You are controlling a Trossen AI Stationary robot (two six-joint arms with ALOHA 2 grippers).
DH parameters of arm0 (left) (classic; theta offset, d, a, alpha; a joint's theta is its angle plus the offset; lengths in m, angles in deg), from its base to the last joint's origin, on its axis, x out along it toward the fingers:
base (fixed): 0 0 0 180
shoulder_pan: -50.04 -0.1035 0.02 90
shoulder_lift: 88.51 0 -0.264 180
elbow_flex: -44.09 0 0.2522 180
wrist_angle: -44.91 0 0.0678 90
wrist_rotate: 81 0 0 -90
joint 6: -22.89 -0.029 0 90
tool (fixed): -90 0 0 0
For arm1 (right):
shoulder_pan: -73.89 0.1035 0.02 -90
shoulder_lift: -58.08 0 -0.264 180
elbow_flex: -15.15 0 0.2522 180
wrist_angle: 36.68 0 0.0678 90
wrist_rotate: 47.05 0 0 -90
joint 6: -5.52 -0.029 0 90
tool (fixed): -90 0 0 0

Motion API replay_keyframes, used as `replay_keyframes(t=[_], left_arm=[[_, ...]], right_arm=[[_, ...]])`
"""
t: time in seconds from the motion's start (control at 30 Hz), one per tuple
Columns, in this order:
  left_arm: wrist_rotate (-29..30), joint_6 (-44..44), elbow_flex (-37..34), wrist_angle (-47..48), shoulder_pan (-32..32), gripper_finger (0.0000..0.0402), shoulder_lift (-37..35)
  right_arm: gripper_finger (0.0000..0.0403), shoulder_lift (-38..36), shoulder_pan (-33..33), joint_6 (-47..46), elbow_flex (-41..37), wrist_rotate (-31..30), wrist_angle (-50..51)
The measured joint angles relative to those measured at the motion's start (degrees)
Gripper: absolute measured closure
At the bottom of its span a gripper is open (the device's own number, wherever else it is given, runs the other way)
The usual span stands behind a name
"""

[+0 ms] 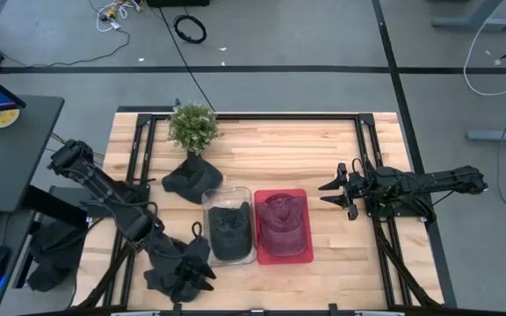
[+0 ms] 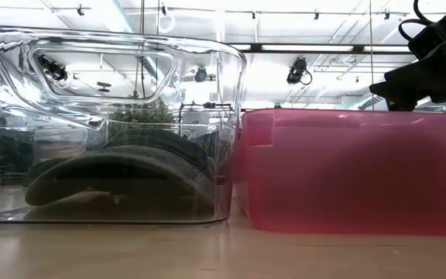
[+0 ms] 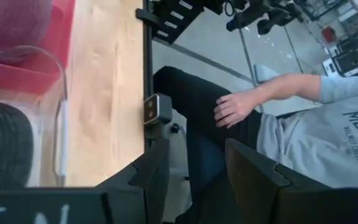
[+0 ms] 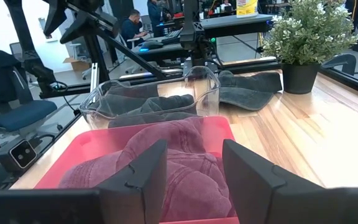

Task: Pick & Place hat
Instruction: Put the bottom black cap into the transparent bin

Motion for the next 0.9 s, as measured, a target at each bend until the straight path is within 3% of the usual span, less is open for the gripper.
replay_keyframes(t=[0.47, 0.73, 0.9], left_arm=[[8.24, 0.47, 8.41, 1.87, 7.97, 0.0241, 3.58], [18.93, 16.45, 19.78, 24.98, 11.28, 0.0241, 9.74], [19.05, 30.51, 25.89, 41.77, 11.56, 0.0241, 14.72]], right_arm=[[0.0243, 0.01, 0.01, 0.00, 0.00, 0.01, 0.02], [0.0243, 0.00, 0.02, 0.00, 0.00, -0.01, 0.02], [0.0243, 0.00, 0.01, 0.00, 0.00, 0.01, 0.01]])
